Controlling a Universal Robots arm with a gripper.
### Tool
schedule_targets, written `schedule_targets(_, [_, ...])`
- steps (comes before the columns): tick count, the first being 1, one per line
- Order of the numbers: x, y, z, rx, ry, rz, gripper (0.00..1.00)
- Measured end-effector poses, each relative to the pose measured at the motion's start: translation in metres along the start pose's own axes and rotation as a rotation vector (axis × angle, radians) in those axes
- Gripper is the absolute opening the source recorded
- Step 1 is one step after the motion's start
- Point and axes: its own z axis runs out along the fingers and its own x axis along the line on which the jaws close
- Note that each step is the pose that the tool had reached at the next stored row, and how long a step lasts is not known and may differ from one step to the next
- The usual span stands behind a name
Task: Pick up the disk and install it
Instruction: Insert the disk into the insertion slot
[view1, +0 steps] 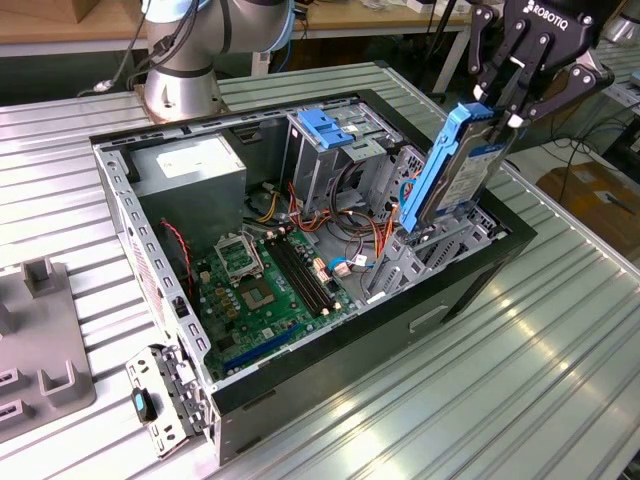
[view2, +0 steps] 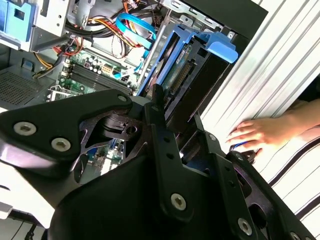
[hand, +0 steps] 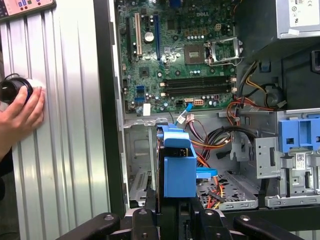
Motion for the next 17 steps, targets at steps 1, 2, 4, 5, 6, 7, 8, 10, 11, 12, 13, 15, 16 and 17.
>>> schedule_targets(1, [0.0000, 0.0000, 0.0009, 0.0000, 0.0000, -0.002, 0.35])
schedule_targets(2, [0.0000, 0.0000, 0.0016, 0.0001, -0.0002, -0.007, 0.35])
schedule_targets(4, [-0.0001, 0.0000, 0.0034, 0.0003, -0.0006, -0.018, 0.35])
schedule_targets(5, [-0.0001, -0.0003, 0.0056, 0.0005, -0.0005, -0.026, 0.35])
schedule_targets(6, [-0.0002, -0.0004, 0.0064, 0.0006, 0.0003, -0.028, 0.35])
schedule_targets(7, [-0.0001, -0.0004, 0.0066, 0.0006, 0.0012, -0.029, 0.35])
schedule_targets(8, [-0.0001, -0.0004, 0.0066, 0.0006, 0.0013, -0.029, 0.35])
schedule_targets(10, [-0.0002, -0.0004, 0.0080, 0.0007, 0.0014, -0.029, 0.35])
schedule_targets(11, [-0.0003, -0.0003, 0.0087, 0.0006, 0.0015, -0.029, 0.35])
schedule_targets(12, [-0.0003, -0.0003, 0.0095, 0.0006, 0.0016, -0.029, 0.35])
schedule_targets(13, [-0.0003, -0.0003, 0.0101, 0.0007, 0.0015, -0.029, 0.35])
schedule_targets(15, [-0.0003, -0.0003, 0.0109, 0.0007, 0.0015, -0.031, 0.35])
schedule_targets(16, [-0.0003, -0.0003, 0.0111, 0.0007, 0.0016, -0.032, 0.35])
schedule_targets(17, [-0.0003, -0.0003, 0.0111, 0.0007, 0.0017, -0.032, 0.35])
